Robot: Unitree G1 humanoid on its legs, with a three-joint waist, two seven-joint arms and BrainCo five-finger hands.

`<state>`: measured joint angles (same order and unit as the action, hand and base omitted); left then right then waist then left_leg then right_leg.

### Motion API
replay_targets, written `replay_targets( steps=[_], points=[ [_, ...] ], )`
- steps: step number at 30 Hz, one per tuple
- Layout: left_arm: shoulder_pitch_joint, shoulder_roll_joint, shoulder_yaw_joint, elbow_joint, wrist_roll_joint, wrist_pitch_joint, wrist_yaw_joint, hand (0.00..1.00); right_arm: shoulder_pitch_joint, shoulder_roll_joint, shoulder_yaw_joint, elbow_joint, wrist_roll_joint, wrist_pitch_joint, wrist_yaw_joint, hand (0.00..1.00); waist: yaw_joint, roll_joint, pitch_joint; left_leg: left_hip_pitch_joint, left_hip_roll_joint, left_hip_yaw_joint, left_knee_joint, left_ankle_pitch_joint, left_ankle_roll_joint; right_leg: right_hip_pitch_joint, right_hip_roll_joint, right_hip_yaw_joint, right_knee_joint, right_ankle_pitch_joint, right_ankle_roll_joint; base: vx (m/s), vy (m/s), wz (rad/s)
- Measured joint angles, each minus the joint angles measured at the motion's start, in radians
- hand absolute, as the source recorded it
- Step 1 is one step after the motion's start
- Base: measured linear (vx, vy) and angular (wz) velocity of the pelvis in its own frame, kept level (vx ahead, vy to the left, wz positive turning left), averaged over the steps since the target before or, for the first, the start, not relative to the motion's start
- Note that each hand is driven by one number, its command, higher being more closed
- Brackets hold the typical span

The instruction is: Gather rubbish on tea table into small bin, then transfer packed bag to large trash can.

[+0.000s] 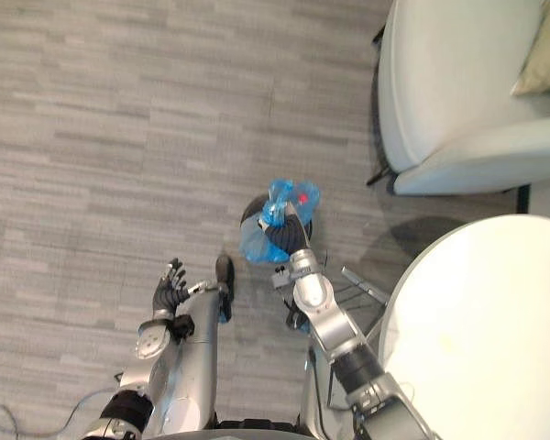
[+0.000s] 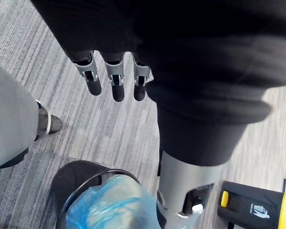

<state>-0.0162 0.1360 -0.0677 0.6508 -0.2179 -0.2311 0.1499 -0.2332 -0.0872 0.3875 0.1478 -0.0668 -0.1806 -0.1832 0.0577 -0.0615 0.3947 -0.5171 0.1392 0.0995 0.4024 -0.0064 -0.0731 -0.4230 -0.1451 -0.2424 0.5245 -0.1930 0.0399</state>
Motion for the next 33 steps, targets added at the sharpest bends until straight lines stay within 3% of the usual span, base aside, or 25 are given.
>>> replay_targets(
  steps=[4,6,10,11,12,15,17,19,20,22,24,25,26,27,28,30,32,33],
  points=[
    [0.066,0.019,-0.029,0.013,0.036,0.007,-0.018,0.0,0.048,-0.002,0.004,-0.001,0.016,-0.008,0.037,1.0,-0.016,-0.002,-0.058,0.102,-0.003,0.028,-0.055,0.006,0.009,0.111,0.014,0.016,-0.119,0.045,0.014,0.14,0.066,-0.17],
    [0.097,0.029,-0.04,0.005,0.06,0.007,-0.029,0.0,0.063,-0.01,-0.002,-0.027,0.017,-0.011,0.06,1.0,-0.017,0.003,-0.099,0.16,-0.003,0.054,-0.093,0.007,0.01,0.166,0.032,0.065,-0.216,0.103,0.02,0.1,0.091,-0.56],
    [0.099,0.039,-0.04,-0.042,0.074,0.001,-0.04,0.0,0.054,-0.008,-0.017,-0.078,0.015,-0.016,0.068,1.0,-0.024,0.004,-0.109,0.167,-0.005,0.079,-0.082,0.004,0.015,0.165,0.038,0.111,-0.251,0.153,0.025,-0.01,0.098,-0.46],
    [0.102,0.04,-0.039,-0.066,0.074,0.001,-0.04,0.0,0.047,-0.011,-0.018,-0.079,0.015,-0.016,0.07,1.0,-0.025,0.006,-0.11,0.178,0.004,0.089,-0.09,0.004,0.033,0.163,0.038,0.12,-0.242,0.165,0.029,-0.16,0.023,-0.14],
    [0.103,0.044,-0.038,-0.087,0.075,-0.004,-0.042,0.0,0.034,-0.019,-0.017,-0.079,0.014,-0.016,0.073,1.0,-0.026,0.009,-0.109,0.197,0.01,0.1,-0.105,0.012,0.057,0.151,0.032,0.123,-0.075,0.079,0.012,-0.18,-0.002,0.03],
    [0.139,0.045,-0.023,-0.147,0.075,-0.006,-0.042,0.0,0.033,-0.025,-0.015,-0.094,-0.014,-0.02,0.073,1.0,-0.016,0.015,-0.117,0.225,-0.014,0.051,-0.107,0.02,0.07,0.212,0.022,0.122,0.24,-0.039,0.036,-0.14,-0.067,0.45],
    [0.167,0.045,0.006,-0.196,0.075,-0.008,-0.04,0.0,0.009,-0.035,-0.007,-0.103,-0.025,-0.038,0.073,1.0,-0.002,0.009,-0.124,0.211,-0.028,0.026,-0.111,0.042,0.062,0.254,0.031,0.127,0.225,-0.08,0.044,-0.22,-0.151,0.42],
    [0.203,0.021,0.018,-0.26,0.075,-0.006,-0.038,0.0,-0.019,-0.065,-0.002,-0.107,-0.035,-0.043,0.068,1.0,0.019,0.038,-0.156,0.184,-0.036,-0.006,-0.188,0.079,0.046,0.284,0.069,0.113,0.053,-0.118,0.038,-0.25,-0.088,0.01],
    [0.237,0.004,0.018,-0.317,0.074,-0.012,-0.038,0.0,-0.047,-0.093,0.001,-0.108,-0.047,-0.045,0.059,1.0,0.04,0.052,-0.181,0.158,-0.034,-0.015,-0.252,0.119,0.033,0.284,0.093,0.114,-0.06,-0.15,-0.009,-0.25,-0.093,-0.16],
    [0.246,-0.035,0.001,-0.352,0.072,-0.013,-0.04,0.0,-0.078,-0.15,-0.008,-0.103,-0.053,-0.044,0.05,1.0,0.037,0.125,-0.182,0.153,-0.006,-0.068,-0.349,0.17,0.01,0.275,0.15,0.099,-0.117,-0.106,-0.023,-0.27,-0.115,0.18],
    [0.264,-0.035,-0.035,-0.425,0.073,-0.013,-0.041,0.0,-0.086,-0.197,-0.025,-0.099,-0.052,-0.042,0.049,1.0,0.035,0.153,-0.188,0.17,0.01,-0.101,-0.426,0.179,-0.009,0.276,0.18,0.064,-0.134,-0.077,-0.046,-0.25,-0.127,0.52],
    [0.256,-0.031,-0.058,-0.47,0.072,-0.013,-0.042,0.0,-0.099,-0.23,-0.038,-0.099,-0.051,-0.042,0.046,1.0,0.033,0.164,-0.189,0.173,0.024,-0.097,-0.459,0.114,-0.085,0.278,0.19,0.029,-0.152,-0.048,-0.069,-0.25,-0.099,0.79],
    [0.228,-0.03,-0.067,-0.505,0.072,-0.016,-0.042,0.0,-0.131,-0.26,-0.044,-0.09,-0.049,-0.04,0.043,1.0,0.02,0.144,-0.184,0.141,0.013,-0.061,-0.415,0.062,-0.084,0.267,0.154,-0.005,-0.181,-0.024,-0.089,-0.28,-0.068,0.84],
    [0.214,-0.025,-0.071,-0.518,0.073,-0.021,-0.043,0.0,-0.149,-0.269,-0.053,-0.089,-0.048,-0.037,0.043,1.0,0.012,0.133,-0.182,0.118,-0.003,-0.047,-0.357,0.07,-0.06,0.263,0.134,-0.019,-0.185,-0.016,-0.094,-0.26,-0.025,0.87],
    [0.185,-0.011,-0.081,-0.525,0.073,-0.028,-0.043,0.0,-0.17,-0.278,-0.076,-0.092,-0.03,-0.036,0.04,1.0,0.004,0.122,-0.179,0.096,-0.029,-0.025,-0.227,0.072,-0.013,0.26,0.103,-0.037,-0.209,0.015,-0.096,-0.29,-0.016,0.54],
    [0.169,0.001,-0.076,-0.557,0.089,-0.04,-0.037,0.0,-0.181,-0.306,-0.082,-0.096,0.001,-0.04,0.034,1.0,-0.013,0.127,-0.18,0.146,-0.014,-0.006,0.003,-0.015,0.05,0.281,0.092,-0.048,-0.273,0.072,-0.097,-0.25,0.001,0.32],
    [0.149,0.011,-0.083,-0.567,0.115,-0.051,-0.038,0.0,-0.179,-0.313,-0.081,-0.096,0.02,-0.041,0.036,1.0,-0.026,0.136,-0.187,0.22,0.012,-0.001,0.046,-0.075,0.037,0.294,0.095,-0.061,-0.314,0.105,-0.096,-0.14,0.049,0.28],
    [0.12,0.016,-0.096,-0.567,0.125,-0.053,-0.037,0.0,-0.181,-0.319,-0.083,-0.103,0.028,-0.041,0.046,1.0,-0.039,0.136,-0.188,0.277,0.027,0.01,-0.007,-0.112,0.01,0.296,0.097,-0.074,-0.347,0.131,-0.09,-0.11,0.057,0.35]
  ],
)
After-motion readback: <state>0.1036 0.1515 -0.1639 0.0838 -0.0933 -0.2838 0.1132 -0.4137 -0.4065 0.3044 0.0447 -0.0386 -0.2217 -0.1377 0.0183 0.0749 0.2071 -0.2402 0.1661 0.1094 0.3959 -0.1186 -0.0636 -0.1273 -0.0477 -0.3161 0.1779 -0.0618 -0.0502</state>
